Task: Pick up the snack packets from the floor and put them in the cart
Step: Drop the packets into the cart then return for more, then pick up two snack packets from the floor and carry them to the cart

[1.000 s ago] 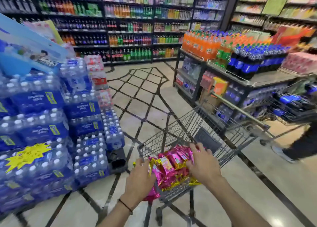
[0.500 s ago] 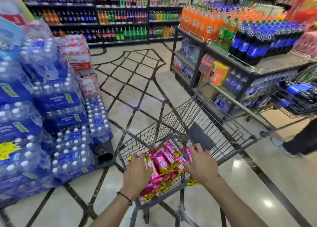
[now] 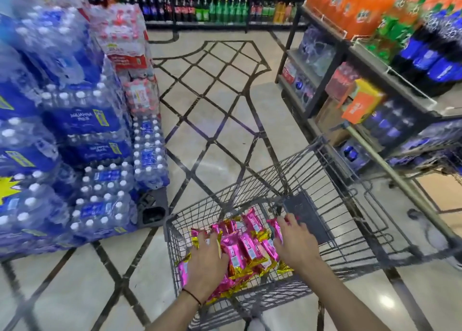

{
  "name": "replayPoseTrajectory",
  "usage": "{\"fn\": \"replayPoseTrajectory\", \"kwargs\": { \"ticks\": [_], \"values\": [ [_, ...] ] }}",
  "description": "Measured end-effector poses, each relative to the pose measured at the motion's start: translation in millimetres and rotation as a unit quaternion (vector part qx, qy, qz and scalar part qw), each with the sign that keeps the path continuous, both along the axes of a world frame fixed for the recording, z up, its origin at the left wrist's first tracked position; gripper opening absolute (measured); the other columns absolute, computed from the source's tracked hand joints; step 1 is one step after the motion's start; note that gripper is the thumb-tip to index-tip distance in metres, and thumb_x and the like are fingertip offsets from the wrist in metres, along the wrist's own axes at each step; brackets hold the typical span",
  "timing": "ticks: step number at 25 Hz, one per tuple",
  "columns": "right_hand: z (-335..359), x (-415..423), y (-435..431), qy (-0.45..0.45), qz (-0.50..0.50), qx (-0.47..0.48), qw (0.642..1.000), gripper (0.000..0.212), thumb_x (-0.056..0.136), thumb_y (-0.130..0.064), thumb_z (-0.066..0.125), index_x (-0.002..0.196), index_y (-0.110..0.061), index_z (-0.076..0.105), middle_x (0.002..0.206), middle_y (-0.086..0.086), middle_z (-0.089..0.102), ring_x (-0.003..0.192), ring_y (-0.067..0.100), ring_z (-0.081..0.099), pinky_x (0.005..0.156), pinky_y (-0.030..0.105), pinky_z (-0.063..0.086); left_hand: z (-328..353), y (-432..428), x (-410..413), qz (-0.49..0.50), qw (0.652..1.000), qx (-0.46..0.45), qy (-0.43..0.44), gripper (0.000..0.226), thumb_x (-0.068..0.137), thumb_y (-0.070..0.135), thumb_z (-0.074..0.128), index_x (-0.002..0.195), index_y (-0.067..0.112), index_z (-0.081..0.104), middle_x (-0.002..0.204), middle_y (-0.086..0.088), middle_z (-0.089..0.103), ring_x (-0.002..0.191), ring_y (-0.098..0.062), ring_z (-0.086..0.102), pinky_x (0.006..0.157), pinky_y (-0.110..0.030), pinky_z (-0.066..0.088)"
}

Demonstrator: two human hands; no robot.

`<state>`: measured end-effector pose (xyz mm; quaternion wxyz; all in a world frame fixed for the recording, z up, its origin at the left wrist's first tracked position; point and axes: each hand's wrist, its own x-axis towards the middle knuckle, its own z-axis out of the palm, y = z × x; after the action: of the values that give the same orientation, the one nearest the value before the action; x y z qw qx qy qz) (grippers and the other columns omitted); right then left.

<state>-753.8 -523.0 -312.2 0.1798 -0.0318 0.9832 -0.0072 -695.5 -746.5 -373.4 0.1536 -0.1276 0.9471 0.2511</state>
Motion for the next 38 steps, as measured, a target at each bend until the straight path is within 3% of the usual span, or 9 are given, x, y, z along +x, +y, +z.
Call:
{"fn": "replayPoseTrajectory", "kwargs": {
  "ticks": [5,10,12,16,21,24,31,34,38],
  "values": [
    [-52.4,-45.9,21.5,-0.045,0.038,-0.014,0.998,0.059,0.095,-0.041,0.054,0.146,-0.020,0.033,0.148,0.001,0.032,0.124,0.033,0.047,0.090,0.045,0.053,-33.8,23.8,-22.9,0.030,0.999,-0.009,-0.039,0.063,0.095,0.038,0.055,0.149,0.023,0.026,0.160,-0.008,0.019,0.131,-0.041,0.046,0.094,-0.043,0.055],
    [-132.5,-80.6,53.8,-0.086,0.059,-0.008,0.995,0.062,0.097,-0.032,0.053,0.152,-0.019,0.027,0.159,0.005,0.024,0.130,0.035,0.046,0.096,0.043,0.053,-80.0,55.5,-36.5,0.082,0.994,-0.036,-0.067,0.072,0.098,0.038,0.054,0.155,0.031,0.011,0.167,-0.002,0.000,0.140,-0.042,0.037,0.079,-0.034,0.061],
    [-165.8,-89.7,63.2,-0.109,0.080,-0.006,0.991,0.062,0.097,-0.029,0.052,0.152,-0.019,0.025,0.159,0.006,0.023,0.131,0.036,0.045,0.097,0.045,0.052,-96.3,59.4,-38.0,0.100,0.991,-0.049,-0.074,0.079,0.096,0.036,0.058,0.156,0.036,0.007,0.166,-0.003,0.006,0.142,-0.042,0.034,0.081,-0.036,0.061],
    [-227.4,-101.8,74.1,-0.129,0.118,-0.020,0.984,0.057,0.098,-0.027,0.050,0.149,-0.018,0.028,0.157,0.010,0.025,0.126,0.037,0.050,0.100,0.048,0.049,-126.5,55.6,-34.1,0.126,0.986,-0.062,-0.085,0.078,0.091,0.030,0.060,0.155,0.034,0.016,0.161,-0.008,0.022,0.129,-0.039,0.047,0.085,-0.037,0.060],
    [-290.4,-105.8,73.4,-0.170,0.147,-0.006,0.974,0.064,0.094,-0.023,0.054,0.150,-0.019,0.024,0.157,0.009,0.023,0.137,0.040,0.037,0.106,0.051,0.045,-144.2,56.9,-33.2,0.133,0.983,-0.099,-0.084,0.076,0.090,0.036,0.055,0.155,0.037,0.016,0.161,-0.005,0.024,0.125,-0.039,0.051,0.079,-0.037,0.060],
    [-315.5,-104.6,73.7,-0.177,0.160,-0.005,0.971,0.066,0.091,-0.018,0.058,0.149,-0.019,0.026,0.159,0.008,0.022,0.136,0.038,0.041,0.103,0.049,0.048,-144.2,58.6,-34.2,0.139,0.981,-0.111,-0.072,0.074,0.092,0.039,0.054,0.155,0.036,0.015,0.163,-0.003,0.021,0.125,-0.038,0.050,0.079,-0.037,0.061],
    [-354.6,-103.3,80.3,-0.187,0.180,0.000,0.966,0.078,0.087,-0.010,0.063,0.152,-0.020,0.021,0.162,0.006,0.017,0.146,0.038,0.027,0.107,0.043,0.046,-151.1,58.6,-29.9,0.138,0.977,-0.147,-0.065,0.072,0.092,0.046,0.049,0.156,0.034,0.017,0.163,-0.002,0.022,0.120,-0.034,0.052,0.071,-0.035,0.060],
    [-355.9,-102.1,81.9,-0.194,0.162,0.003,0.967,0.076,0.090,-0.010,0.061,0.153,-0.023,0.022,0.163,0.004,0.015,0.142,0.039,0.032,0.103,0.045,0.049,-149.9,60.0,-29.0,0.140,0.976,-0.155,-0.060,0.069,0.093,0.048,0.048,0.154,0.033,0.021,0.161,-0.002,0.025,0.120,-0.033,0.052,0.067,-0.033,0.059],
    [-337.6,-99.3,84.9,-0.181,0.148,-0.004,0.972,0.069,0.093,-0.019,0.058,0.152,-0.023,0.022,0.163,0.002,0.017,0.147,0.037,0.022,0.104,0.048,0.048,-144.3,61.0,-25.1,0.134,0.975,-0.165,-0.060,0.067,0.093,0.050,0.046,0.154,0.033,0.022,0.161,-0.002,0.025,0.118,-0.031,0.052,0.065,-0.033,0.058]
  ]
}}
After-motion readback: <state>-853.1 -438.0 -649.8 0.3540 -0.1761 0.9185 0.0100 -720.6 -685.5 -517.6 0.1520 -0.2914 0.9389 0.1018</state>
